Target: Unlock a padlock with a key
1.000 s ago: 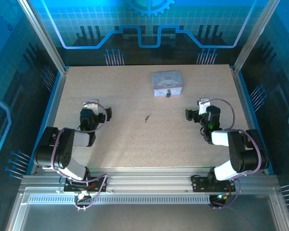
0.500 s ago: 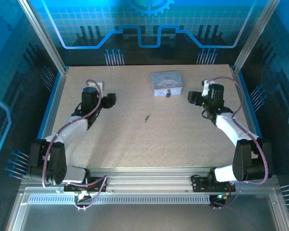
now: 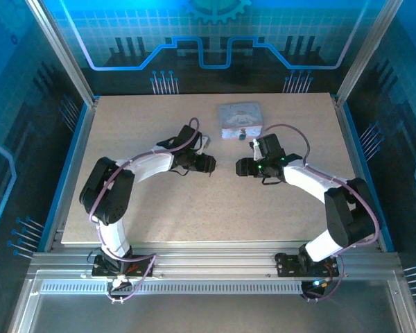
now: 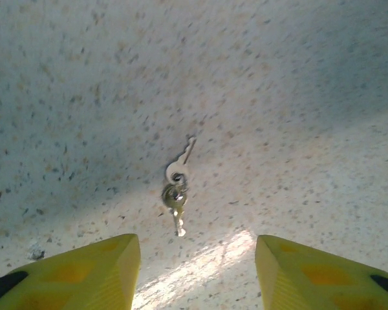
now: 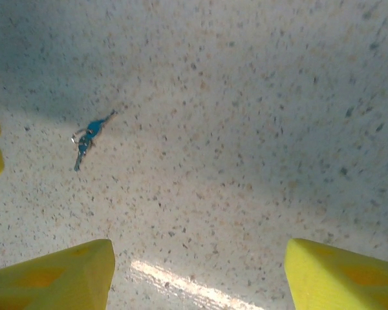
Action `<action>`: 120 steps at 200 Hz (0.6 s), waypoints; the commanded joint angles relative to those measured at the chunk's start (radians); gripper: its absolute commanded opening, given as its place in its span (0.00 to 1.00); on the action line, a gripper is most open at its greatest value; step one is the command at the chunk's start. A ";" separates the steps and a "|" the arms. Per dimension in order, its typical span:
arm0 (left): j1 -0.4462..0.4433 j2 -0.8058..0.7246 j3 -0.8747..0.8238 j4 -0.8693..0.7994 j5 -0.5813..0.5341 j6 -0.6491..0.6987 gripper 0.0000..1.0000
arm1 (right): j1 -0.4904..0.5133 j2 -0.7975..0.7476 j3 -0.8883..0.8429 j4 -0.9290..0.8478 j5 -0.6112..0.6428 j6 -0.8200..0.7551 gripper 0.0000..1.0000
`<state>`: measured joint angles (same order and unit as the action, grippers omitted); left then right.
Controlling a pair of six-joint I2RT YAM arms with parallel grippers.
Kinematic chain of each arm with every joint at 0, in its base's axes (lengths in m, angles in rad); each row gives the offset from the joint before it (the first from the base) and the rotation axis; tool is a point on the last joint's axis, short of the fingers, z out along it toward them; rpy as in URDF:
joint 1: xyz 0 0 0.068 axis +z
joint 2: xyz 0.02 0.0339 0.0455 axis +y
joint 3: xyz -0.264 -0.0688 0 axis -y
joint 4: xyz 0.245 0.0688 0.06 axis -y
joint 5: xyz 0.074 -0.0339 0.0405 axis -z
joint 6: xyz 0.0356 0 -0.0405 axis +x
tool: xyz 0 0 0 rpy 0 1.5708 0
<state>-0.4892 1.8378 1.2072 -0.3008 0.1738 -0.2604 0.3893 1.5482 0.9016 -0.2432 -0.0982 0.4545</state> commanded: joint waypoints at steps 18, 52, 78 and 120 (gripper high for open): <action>-0.006 0.085 0.133 -0.142 -0.008 0.058 0.42 | 0.011 0.013 -0.017 -0.030 -0.022 0.070 0.70; -0.026 0.139 0.203 -0.186 -0.031 0.085 0.37 | 0.013 0.011 -0.045 -0.027 -0.013 0.076 0.70; -0.060 0.179 0.273 -0.238 -0.106 0.122 0.37 | 0.013 0.013 -0.049 -0.022 -0.011 0.081 0.70; -0.081 0.239 0.343 -0.314 -0.233 0.151 0.36 | 0.013 0.013 -0.047 -0.025 -0.011 0.078 0.70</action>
<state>-0.5625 2.0430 1.5082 -0.5217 0.0456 -0.1501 0.3920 1.5547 0.8608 -0.2539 -0.1062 0.5213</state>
